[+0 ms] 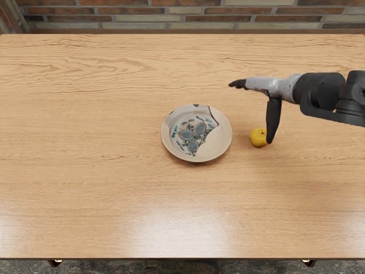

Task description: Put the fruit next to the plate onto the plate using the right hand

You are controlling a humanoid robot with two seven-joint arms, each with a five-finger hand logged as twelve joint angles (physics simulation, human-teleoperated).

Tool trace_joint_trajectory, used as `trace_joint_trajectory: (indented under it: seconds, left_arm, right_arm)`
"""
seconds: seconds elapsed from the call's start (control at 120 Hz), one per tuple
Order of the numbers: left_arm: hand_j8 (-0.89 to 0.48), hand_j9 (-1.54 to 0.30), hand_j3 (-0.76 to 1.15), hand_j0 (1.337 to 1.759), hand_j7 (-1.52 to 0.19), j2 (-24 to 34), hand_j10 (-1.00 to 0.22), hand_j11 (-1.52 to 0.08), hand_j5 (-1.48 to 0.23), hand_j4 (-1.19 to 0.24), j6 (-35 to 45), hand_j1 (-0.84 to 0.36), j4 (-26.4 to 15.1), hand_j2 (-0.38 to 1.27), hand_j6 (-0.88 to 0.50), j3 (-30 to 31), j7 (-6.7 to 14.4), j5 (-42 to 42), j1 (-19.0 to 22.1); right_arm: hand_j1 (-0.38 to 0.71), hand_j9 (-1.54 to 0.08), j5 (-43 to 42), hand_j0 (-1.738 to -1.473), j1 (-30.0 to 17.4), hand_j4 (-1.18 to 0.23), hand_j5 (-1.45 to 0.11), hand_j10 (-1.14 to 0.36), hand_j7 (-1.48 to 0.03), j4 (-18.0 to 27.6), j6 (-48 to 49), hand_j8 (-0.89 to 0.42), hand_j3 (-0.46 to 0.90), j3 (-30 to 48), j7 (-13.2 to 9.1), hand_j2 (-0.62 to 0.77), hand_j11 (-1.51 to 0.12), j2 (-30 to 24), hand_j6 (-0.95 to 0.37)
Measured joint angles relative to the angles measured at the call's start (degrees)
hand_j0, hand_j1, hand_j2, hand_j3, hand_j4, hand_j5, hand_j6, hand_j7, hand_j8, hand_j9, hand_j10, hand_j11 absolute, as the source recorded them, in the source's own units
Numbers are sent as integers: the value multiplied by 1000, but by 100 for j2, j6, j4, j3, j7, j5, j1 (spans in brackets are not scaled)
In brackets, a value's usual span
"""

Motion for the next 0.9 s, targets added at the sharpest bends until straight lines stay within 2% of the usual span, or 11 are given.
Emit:
trace_joint_trajectory:
  seconds: [0.233, 0.517, 0.9]
  left_arm:
    - [0, 0, 0, 1658, 0, 0, 0, 0, 0, 0, 1, 349, 1, 0, 0, -1, 0, 1, 0]
    - [0, 0, 0, 1658, 0, 0, 0, 0, 0, 0, -1, 349, 0, 0, 0, 0, 0, 1, 0]
    - [0, 0, 0, 1658, 0, 0, 0, 0, 0, 0, 1, 349, 0, 0, 0, -1, 0, 1, 0]
  right_arm:
    - [-318, -36, -838, -1658, -567, -31, -36, -30, -36, 225, -783, -31, 0, -3, -1, -4, -36, 32, -33]
    - [-314, -40, -1597, -1658, -1086, -34, -40, -33, -40, 16, -1247, -35, 0, -22, -1, -4, -40, 393, -36]
    - [-304, -52, -2021, -1658, -1296, -43, -52, -42, -51, -113, -2030, -44, 0, -497, -1, -5, -51, 592, -45]
